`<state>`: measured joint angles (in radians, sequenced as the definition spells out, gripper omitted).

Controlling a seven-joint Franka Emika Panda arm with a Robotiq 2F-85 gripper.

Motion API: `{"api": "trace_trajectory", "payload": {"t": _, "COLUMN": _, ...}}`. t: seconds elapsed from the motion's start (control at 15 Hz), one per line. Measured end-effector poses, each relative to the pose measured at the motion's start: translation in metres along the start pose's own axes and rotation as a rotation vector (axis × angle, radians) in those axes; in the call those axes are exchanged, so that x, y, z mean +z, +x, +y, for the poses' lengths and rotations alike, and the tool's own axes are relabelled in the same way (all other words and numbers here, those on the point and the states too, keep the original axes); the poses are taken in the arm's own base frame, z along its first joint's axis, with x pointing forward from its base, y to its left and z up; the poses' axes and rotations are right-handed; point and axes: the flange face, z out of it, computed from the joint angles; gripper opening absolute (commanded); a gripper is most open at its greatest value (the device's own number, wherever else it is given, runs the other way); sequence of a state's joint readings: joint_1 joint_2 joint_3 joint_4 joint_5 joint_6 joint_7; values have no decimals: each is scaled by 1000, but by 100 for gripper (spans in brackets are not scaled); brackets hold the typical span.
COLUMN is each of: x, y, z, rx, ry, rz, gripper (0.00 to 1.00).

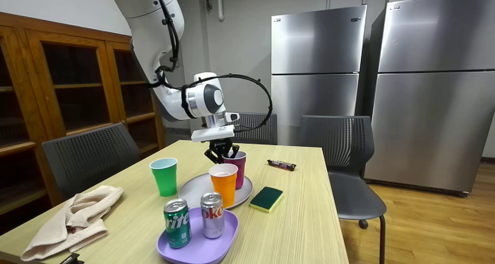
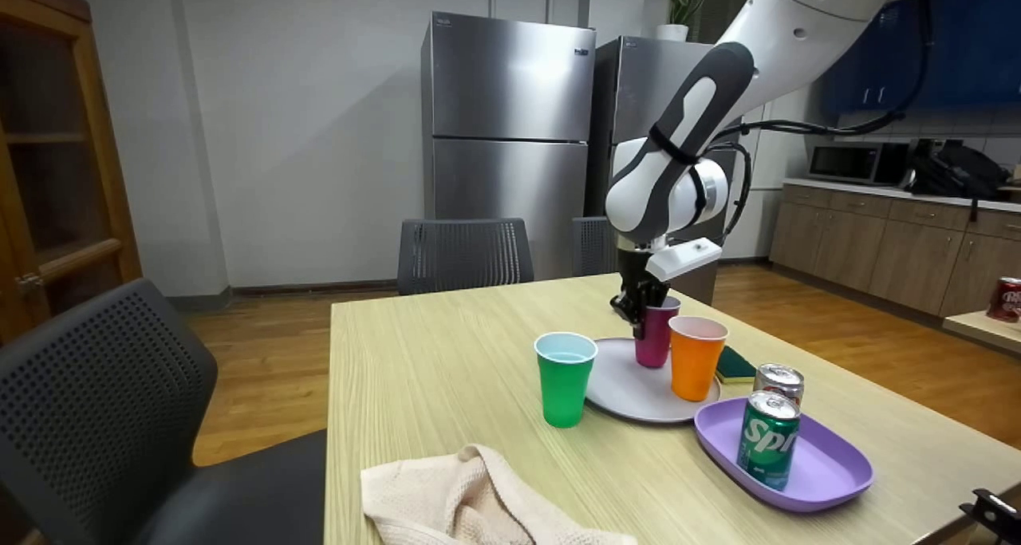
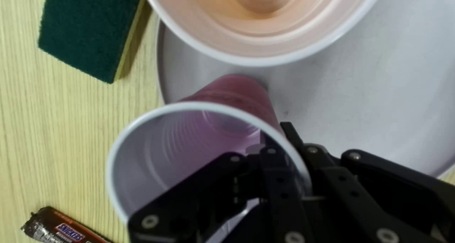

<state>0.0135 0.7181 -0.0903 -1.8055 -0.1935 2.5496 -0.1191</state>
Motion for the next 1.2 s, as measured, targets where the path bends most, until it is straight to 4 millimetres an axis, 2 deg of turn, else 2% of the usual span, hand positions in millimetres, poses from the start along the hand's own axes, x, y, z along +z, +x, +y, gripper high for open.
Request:
{"api": "trace_trajectory", "payload": {"t": 0.4, "x": -6, "y": 3, "z": 3, "rx": 5, "ry": -2, "rz": 12, "gripper": 88}}
{"api": "trace_trajectory", "payload": {"t": 0.53, "x": -12, "y": 5, "z": 8, "rx": 12, "ry": -4, "rz": 23, "gripper": 99}}
{"api": "trace_trajectory", "payload": {"t": 1.2, "x": -57, "y": 10, "z": 35, "rx": -10, "ry": 38, "rz": 88, "gripper": 100}}
